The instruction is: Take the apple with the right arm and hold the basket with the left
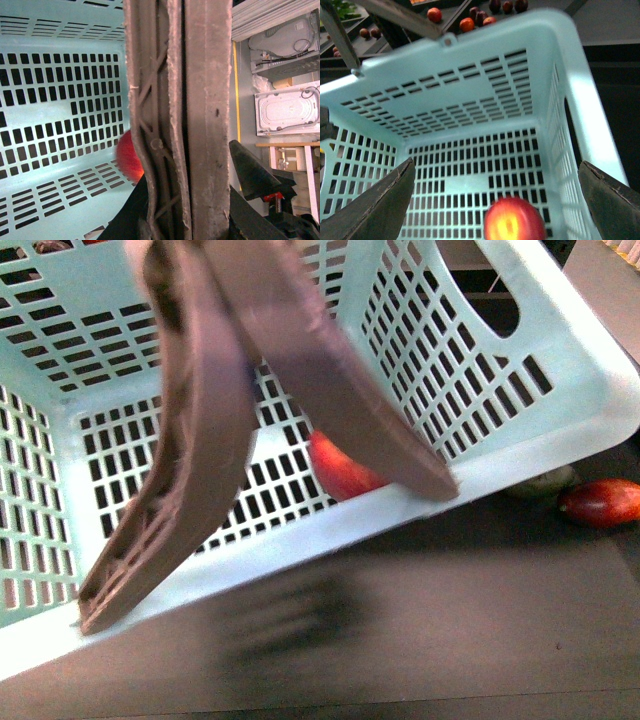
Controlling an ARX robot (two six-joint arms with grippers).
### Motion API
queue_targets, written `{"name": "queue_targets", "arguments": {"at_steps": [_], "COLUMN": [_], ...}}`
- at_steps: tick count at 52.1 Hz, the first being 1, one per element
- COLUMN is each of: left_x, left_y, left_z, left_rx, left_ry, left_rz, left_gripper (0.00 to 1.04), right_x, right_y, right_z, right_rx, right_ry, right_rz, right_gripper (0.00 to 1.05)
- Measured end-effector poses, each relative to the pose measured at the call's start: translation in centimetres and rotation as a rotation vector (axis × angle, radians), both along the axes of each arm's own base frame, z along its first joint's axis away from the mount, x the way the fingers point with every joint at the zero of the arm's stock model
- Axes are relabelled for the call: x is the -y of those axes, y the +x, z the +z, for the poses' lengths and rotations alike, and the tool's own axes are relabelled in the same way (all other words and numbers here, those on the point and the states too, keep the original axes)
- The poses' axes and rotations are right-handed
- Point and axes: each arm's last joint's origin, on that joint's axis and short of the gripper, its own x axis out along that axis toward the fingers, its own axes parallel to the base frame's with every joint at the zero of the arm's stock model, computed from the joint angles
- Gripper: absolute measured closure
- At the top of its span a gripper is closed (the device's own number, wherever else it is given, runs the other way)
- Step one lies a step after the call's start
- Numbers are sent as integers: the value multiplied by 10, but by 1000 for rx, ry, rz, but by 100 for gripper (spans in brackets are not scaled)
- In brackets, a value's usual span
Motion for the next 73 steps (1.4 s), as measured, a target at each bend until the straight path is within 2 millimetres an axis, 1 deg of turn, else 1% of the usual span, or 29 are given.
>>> {"name": "queue_targets", "arguments": {"at_steps": [5, 9, 11, 15, 20, 40, 45, 49, 53, 56, 57, 62, 65, 73], "left_x": [1, 0, 0, 0, 0, 1, 1, 1, 0, 0, 1, 1, 1, 0], "left_y": [1, 2, 2, 2, 2, 1, 1, 1, 2, 2, 1, 1, 1, 2], "left_z": [-2, -2, -2, -2, -2, -2, -2, -2, -2, -2, -2, -2, -2, -2], "left_rx": [-8, -2, -2, -5, -7, -7, -8, -8, -7, -7, -8, -11, -9, -8], "left_ry": [3, 12, 12, 7, 4, 3, 2, 2, 2, 2, 0, -4, 0, 1], "left_rz": [7, 16, 13, 10, 8, 8, 7, 8, 9, 7, 5, 4, 11, 8], "left_gripper": [87, 87, 87, 87, 87, 87, 87, 87, 87, 87, 87, 87, 87, 87], "right_x": [18, 41, 49, 58, 60, 60, 66, 77, 89, 94, 97, 105, 109, 117], "right_y": [-3, -9, -11, -14, -16, -16, -20, -31, -45, -51, -55, -66, -72, -85], "right_z": [8, 10, 10, 11, 14, 13, 7, -5, -17, -24, -28, -38, -42, -53], "right_rx": [37, 57, 58, 65, 79, 89, 202, 263, 276, 271, 269, 271, 276, 272], "right_ry": [-28, -85, -101, -117, -121, -135, -144, -143, -153, -161, -166, -170, -169, -175], "right_rz": [-104, -252, -295, -348, -349, -358, -445, -469, -473, -472, -472, -475, -473, -473], "right_gripper": [9, 9, 9, 9, 9, 10, 21, 35, 52, 63, 68, 88, 102, 103]}}
